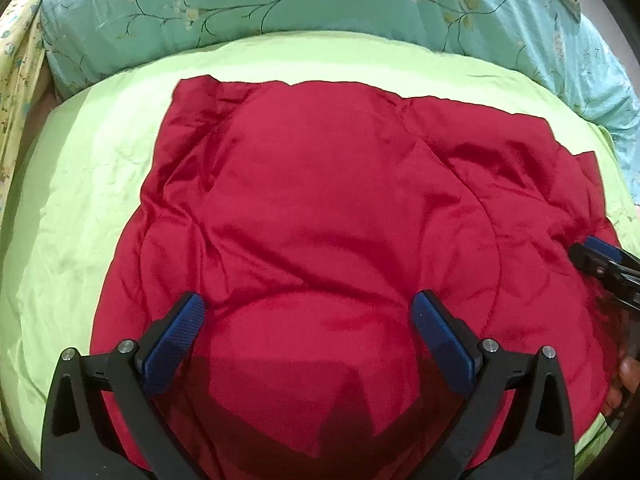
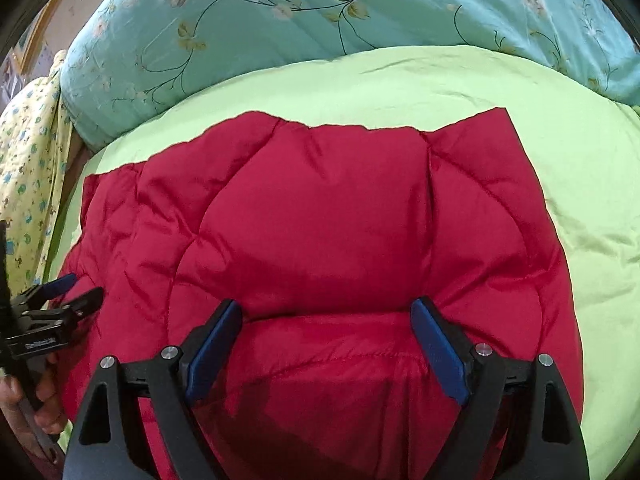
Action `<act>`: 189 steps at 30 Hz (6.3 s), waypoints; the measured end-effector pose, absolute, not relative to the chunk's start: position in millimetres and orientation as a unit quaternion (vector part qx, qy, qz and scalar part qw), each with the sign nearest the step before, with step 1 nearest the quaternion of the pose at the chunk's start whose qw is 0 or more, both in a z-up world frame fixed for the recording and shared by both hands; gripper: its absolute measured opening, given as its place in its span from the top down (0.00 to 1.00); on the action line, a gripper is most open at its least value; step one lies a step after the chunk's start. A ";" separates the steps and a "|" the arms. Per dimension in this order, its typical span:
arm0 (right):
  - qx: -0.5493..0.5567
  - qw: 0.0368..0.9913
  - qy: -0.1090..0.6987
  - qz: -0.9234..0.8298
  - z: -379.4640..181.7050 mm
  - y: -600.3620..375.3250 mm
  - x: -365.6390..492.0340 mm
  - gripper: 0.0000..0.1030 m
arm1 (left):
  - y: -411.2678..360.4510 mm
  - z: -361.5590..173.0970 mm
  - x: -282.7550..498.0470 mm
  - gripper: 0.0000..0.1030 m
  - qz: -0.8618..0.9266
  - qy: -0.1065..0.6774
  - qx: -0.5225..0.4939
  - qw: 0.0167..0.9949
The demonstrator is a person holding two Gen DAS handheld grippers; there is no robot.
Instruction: Fold large clothes
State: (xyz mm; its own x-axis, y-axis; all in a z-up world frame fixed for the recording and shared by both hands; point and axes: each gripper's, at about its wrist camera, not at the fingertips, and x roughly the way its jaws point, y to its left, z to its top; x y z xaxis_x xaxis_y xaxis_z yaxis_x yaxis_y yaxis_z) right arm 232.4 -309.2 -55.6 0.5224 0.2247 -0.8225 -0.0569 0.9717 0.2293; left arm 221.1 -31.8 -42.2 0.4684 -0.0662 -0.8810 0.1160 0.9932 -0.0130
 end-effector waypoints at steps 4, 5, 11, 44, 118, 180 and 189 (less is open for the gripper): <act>0.080 0.880 0.460 0.093 -30.5 -301.3 209.1 0.15 | -33.5 -44.6 222.0 0.00 -0.054 0.511 0.025 0.857; 0.074 0.882 0.455 0.099 -24.9 -297.9 201.9 0.15 | -33.8 -44.8 221.5 0.00 -0.054 0.510 0.025 0.858; 0.045 0.872 0.478 0.098 -47.8 -287.8 193.8 0.15 | -31.0 -36.1 208.2 0.00 -0.055 0.505 0.018 0.861; 0.029 0.892 0.447 0.059 -56.1 -290.3 111.2 0.09 | -19.4 -30.0 101.5 0.00 -0.076 0.503 0.021 0.861; 0.006 0.871 0.481 0.105 5.2 -255.2 84.0 0.06 | -41.4 29.2 66.9 0.00 -0.041 0.478 0.078 0.874; 0.016 0.870 0.482 0.106 4.9 -253.2 77.9 0.05 | -40.8 29.1 63.8 0.00 -0.036 0.473 0.080 0.877; 0.017 0.870 0.481 0.107 5.6 -253.2 77.8 0.06 | -40.8 29.6 64.1 0.00 -0.035 0.474 0.079 0.876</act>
